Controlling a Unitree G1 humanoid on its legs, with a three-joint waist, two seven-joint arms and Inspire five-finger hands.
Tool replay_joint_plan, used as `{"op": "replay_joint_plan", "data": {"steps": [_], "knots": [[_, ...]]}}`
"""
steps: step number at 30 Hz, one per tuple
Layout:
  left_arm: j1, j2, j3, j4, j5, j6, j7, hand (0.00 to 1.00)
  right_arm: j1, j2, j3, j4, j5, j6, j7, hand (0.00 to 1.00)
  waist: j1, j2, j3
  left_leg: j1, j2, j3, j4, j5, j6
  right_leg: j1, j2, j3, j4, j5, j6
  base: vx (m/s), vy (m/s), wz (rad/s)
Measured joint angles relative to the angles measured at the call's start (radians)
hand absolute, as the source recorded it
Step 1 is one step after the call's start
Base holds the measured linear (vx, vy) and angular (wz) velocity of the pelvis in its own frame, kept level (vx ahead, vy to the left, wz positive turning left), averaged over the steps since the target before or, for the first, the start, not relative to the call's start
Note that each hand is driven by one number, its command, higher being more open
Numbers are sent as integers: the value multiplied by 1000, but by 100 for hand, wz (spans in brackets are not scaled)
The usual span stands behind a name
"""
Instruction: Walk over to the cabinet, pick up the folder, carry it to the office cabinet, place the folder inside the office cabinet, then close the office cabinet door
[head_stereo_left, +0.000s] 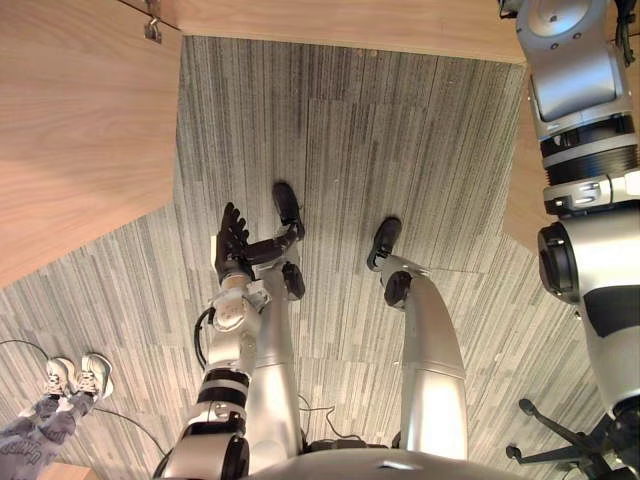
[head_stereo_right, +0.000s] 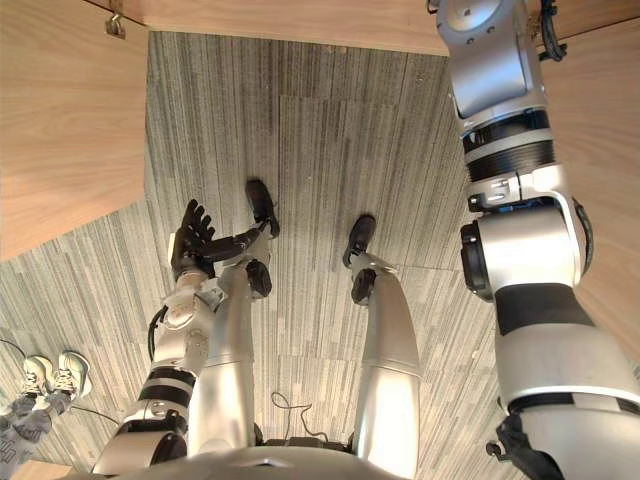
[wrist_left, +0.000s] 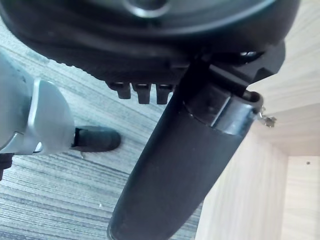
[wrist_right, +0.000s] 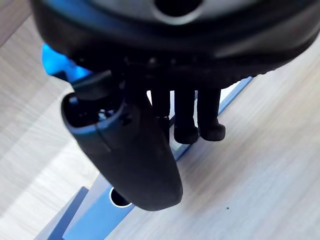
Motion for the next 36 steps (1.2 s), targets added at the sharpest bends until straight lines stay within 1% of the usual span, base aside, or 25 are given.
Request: {"op": "replay_joint_plan", "data": {"steps": [5, 7, 10, 16, 18, 21, 23, 26, 27, 28, 29, 31, 32, 33, 35, 36], "knots": [[1, -4, 0, -1, -8, 0, 0, 100, -50, 0, 7, 67, 9, 0, 2, 0, 0, 0, 0, 18, -10, 1, -67, 42, 0, 0, -1, -11, -18, 16, -7, -2, 20, 5], [2, -4, 3, -3, -16, 0, 0, 100, -82, 0, 10, 111, 14, 2, 2, 0, -1, 1, 0, 29, -13, 6, -109, 64, -8, -2, -3, -21, -25, 24, -12, -5, 20, 10], [7, -4, 4, -8, -18, 0, 0, 100, -101, -11, 10, 129, 44, 6, 2, 0, 0, 3, 2, 34, -11, 26, -136, 86, -4, -11, -8, -27, -22, 26, -15, 2, 2, 11], [20, -6, 5, -27, -36, 1, 0, 100, -114, -31, 9, 152, 52, 8, 9, 0, 8, 8, 4, 34, -8, 27, -123, 100, 6, -11, -10, -29, -5, 28, -18, 33, 4, 0], [17, -6, 5, -30, -36, 1, 0, 100, -114, -32, 0, 152, 54, 9, 9, 0, 11, 8, 4, 30, 2, 27, -96, 92, 11, -6, -6, -26, -1, 28, -18, 30, 10, -10], [10, -19, 5, -30, -35, 8, 0, 100, -69, -46, -58, 89, 55, 10, 4, 0, 24, 9, 4, 27, 23, 25, -24, 51, 13, 14, 5, -20, 13, 26, -20, 30, 38, -19], [10, -23, 5, -28, -35, 12, 0, 100, 34, -52, -95, -63, 47, 10, -6, 0, 23, 9, 4, 29, 43, 26, 46, 9, 17, 33, 13, -8, 30, 20, -18, 14, 59, -24], [-1, -24, 4, -27, -19, 26, -1, 100, 153, -53, -129, -220, 45, 8, -13, 0, 18, 8, 4, 46, 49, 32, 81, -13, 19, 51, 14, 7, 43, 15, -12, 1, 61, -14], [-5, -23, 4, -27, -2, 31, -2, 100, 221, -52, -136, -283, 44, 8, -25, 100, 13, 8, 4, 64, 49, 33, 88, -19, 21, 71, 14, 9, 44, 12, -10, 2, 52, -4], [-4, -24, 4, -26, 6, 33, -3, 100, 291, -48, -143, -339, 37, 7, -26, 100, 4, 8, 4, 87, 49, 34, 92, -26, 22, 95, 12, 10, 46, 7, -9, 9, 51, 0], [-4, -24, 4, -26, 10, 35, -5, 100, 330, -44, -151, -371, 33, 7, -26, 100, 3, 8, 4, 100, 48, 35, 93, -30, 21, 108, 11, 11, 46, 3, -8, 18, 39, 2], [-2, -23, 4, -24, 34, 39, -9, 100, 486, -25, -168, -502, -2, -3, -26, 100, 0, 6, 1, 156, 48, 42, 92, -44, 15, 160, 12, 18, 37, -6, -4, 16, 9, -2], [-1, -22, 5, -24, 39, 42, -9, 100, 521, -20, -167, -532, -5, -8, -26, 100, 0, 6, 1, 168, 48, 46, 90, -46, 13, 172, 13, 20, 32, -7, -4, 37, 12, -9], [1, -20, 5, -22, 44, 45, -9, 100, 572, -4, -168, -571, -16, -16, -25, 100, -3, 6, 0, 190, 48, 50, 85, -47, 14, 191, 15, 23, 25, -6, -3, 51, 13, -9], [4, -19, 4, 5, 65, 53, -14, 100, 724, 46, -165, -646, -43, -50, -11, 100, -9, 5, 0, 257, 47, 58, 63, -52, 11, 259, 22, 28, -12, -3, 3, 100, 25, -10], [6, -19, 4, 15, 75, 55, -16, 100, 762, 61, -165, -654, -44, -56, -1, 100, -11, 5, -1, 275, 47, 60, 57, -53, 10, 278, 24, 28, -23, -2, 4, 121, 33, -10]]}}
